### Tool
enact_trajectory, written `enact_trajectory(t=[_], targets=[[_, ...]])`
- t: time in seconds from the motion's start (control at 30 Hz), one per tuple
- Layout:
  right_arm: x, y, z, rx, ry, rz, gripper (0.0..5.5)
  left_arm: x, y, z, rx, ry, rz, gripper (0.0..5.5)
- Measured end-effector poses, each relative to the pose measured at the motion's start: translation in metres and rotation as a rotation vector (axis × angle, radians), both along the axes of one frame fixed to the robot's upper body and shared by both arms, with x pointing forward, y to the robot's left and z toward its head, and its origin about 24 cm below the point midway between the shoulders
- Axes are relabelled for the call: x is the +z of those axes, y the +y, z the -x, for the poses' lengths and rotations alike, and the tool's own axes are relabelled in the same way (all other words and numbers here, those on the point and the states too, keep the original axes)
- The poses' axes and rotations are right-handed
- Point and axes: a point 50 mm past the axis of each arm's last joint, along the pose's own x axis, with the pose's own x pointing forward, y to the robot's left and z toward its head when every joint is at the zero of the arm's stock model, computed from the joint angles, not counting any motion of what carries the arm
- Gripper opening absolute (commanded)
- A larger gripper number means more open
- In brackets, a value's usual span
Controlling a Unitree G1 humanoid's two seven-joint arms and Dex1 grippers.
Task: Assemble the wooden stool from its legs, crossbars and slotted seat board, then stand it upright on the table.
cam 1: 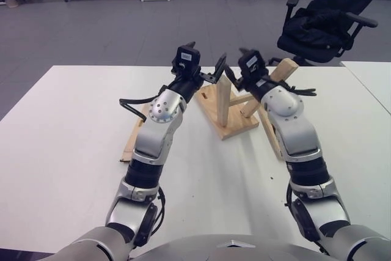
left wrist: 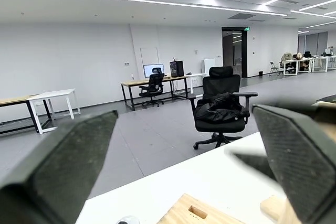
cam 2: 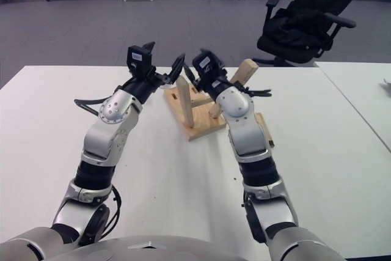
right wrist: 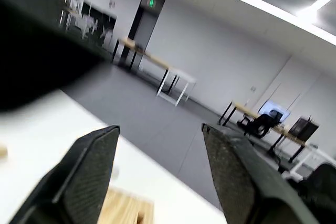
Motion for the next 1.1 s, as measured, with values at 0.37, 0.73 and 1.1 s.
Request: enact_trajectory(t=[0.37, 0.73, 1.1], targets=[[-0.053, -0.156, -0.041, -0.460, 0.274, -0.012, 2.94, -0.051, 0.052, 0.038, 0.242, 0.222, -0.033, 4.73], [-0.113, -0.064, -0.019, 0.047, 0.345, 0.107, 2.94, -0.061, 0.037, 0.026, 0.287, 0.335, 0.013, 4.73], [-0.104, -0.028, 0.011, -0.121, 0.292, 0.524, 2.94, -0.051, 0.047, 0.031, 0.325, 0.241, -0.212, 4.73]])
